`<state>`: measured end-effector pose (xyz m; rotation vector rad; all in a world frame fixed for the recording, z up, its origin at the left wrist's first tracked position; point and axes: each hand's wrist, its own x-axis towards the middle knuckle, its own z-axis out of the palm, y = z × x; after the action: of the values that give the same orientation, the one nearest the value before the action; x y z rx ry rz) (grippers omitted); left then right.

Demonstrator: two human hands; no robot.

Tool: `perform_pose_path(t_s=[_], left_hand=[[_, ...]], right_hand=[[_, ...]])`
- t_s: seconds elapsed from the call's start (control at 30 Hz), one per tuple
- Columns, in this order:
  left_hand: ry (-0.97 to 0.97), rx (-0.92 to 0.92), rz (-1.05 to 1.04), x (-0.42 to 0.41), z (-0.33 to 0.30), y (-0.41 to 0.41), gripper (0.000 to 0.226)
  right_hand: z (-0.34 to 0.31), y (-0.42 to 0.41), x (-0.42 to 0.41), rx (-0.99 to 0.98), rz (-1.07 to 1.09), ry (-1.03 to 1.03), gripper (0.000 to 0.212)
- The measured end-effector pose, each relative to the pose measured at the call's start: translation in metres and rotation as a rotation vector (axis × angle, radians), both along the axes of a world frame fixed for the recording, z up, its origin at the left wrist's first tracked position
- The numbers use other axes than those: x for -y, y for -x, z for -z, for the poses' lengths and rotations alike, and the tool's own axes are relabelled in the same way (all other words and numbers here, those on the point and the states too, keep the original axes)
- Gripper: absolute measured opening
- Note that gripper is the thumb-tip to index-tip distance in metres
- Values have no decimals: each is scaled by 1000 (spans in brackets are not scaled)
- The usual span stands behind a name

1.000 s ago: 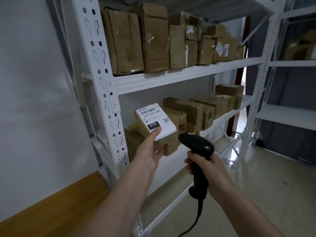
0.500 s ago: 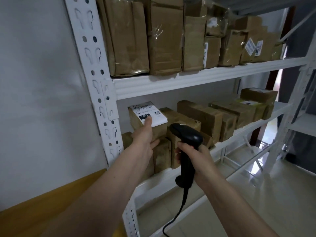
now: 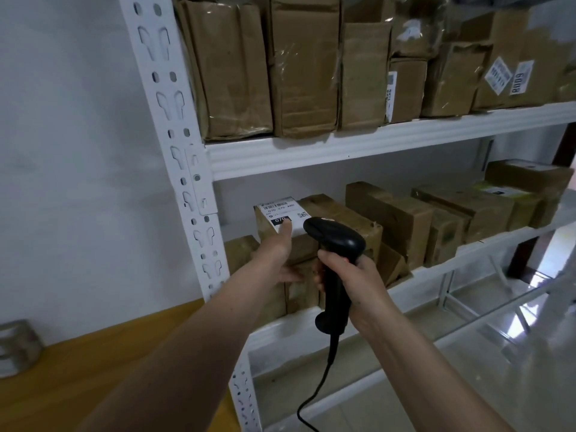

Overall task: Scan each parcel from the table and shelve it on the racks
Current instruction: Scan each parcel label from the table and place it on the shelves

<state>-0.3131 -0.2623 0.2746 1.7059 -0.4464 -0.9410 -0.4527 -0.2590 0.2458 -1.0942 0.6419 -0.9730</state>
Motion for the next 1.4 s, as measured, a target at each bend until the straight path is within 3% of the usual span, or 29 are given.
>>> perform_pose_path(t_s=[0.13, 0.23, 0.37, 0.43, 0.6, 0.77, 1.07, 1.4], left_hand=[[45, 15, -13, -7, 1, -2, 77], [98, 148, -76, -22, 14, -4, 78], [216, 342, -131, -64, 37, -3, 31], [206, 384, -123, -86, 44, -10, 23], [87, 338, -78, -138, 67, -50, 14], [-21, 290, -216, -194, 101, -115, 10], [-91, 218, -404, -330, 131, -269, 9], [-203, 193, -410, -412, 152, -414, 19]], right_hand=[[6, -2, -2, 2, -54, -7, 14], [14, -2, -3, 22, -110, 3, 9], [26, -13, -12, -5, -207, -1, 10], [31, -24, -23, -20, -275, -4, 12], [44, -62, -58, -78, -473, 14, 11], [63, -122, -100, -146, -604, 19, 3], [83, -288, -198, -248, -733, -56, 11], [106, -429, -270, -359, -757, -124, 15]])
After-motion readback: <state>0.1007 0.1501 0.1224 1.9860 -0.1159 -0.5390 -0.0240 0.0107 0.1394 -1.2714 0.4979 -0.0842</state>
